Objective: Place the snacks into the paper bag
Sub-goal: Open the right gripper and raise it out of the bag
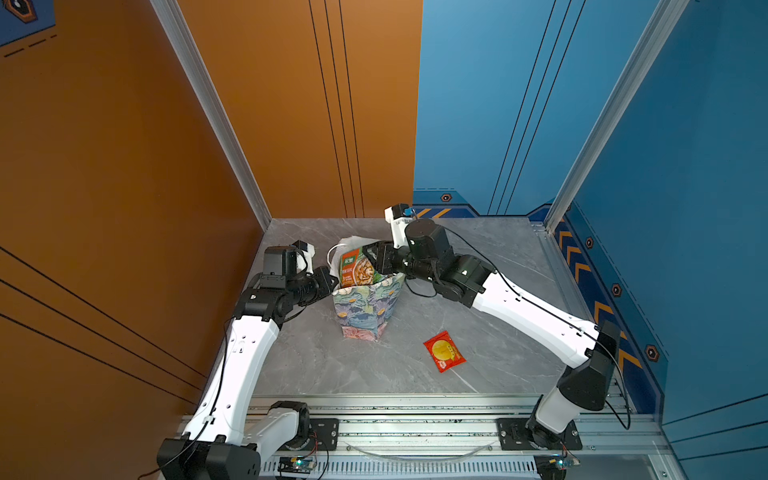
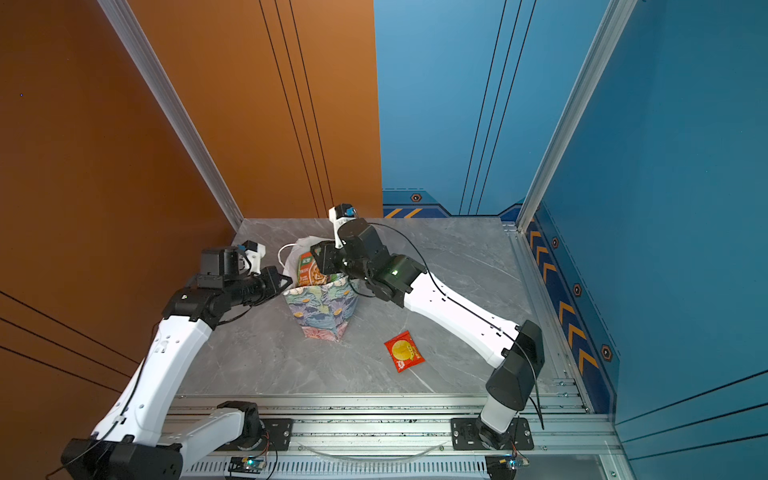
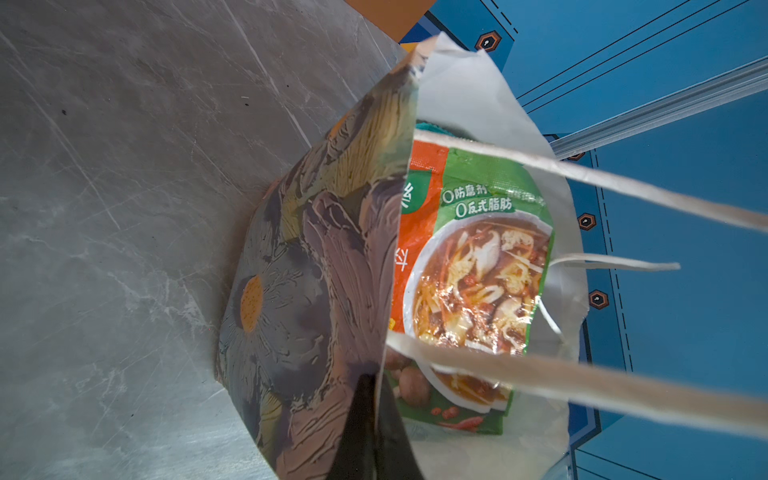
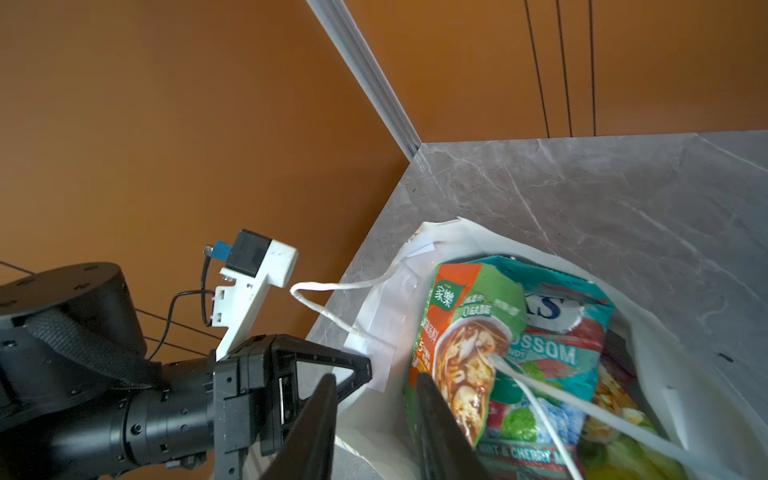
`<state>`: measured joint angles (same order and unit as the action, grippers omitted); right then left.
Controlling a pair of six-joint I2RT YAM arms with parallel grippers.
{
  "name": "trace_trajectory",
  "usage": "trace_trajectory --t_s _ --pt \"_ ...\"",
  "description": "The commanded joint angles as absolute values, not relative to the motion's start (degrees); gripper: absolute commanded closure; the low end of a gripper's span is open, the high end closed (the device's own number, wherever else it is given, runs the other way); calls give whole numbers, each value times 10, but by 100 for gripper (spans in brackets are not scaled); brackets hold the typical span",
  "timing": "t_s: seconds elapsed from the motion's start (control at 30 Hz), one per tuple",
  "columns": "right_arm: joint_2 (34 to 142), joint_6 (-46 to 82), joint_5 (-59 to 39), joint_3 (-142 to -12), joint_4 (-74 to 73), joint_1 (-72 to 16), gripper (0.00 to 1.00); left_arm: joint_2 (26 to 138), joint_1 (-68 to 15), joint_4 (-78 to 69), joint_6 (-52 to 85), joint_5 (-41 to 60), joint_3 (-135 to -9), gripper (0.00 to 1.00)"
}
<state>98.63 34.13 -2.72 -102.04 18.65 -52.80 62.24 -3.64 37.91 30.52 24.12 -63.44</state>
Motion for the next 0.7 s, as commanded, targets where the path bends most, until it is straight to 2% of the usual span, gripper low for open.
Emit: trace_trajectory --t_s 0.0,0.47,0.67 --pt "1040 289 -24 -1070 282 -529 67 613 -32 355 308 264 -642 100" --pt "1205 263 -3 -1193 373 -507 66 607 -31 355 307 265 -639 100" --pt "1207 279 -30 -1219 355 -494 63 607 -31 355 307 266 -637 100"
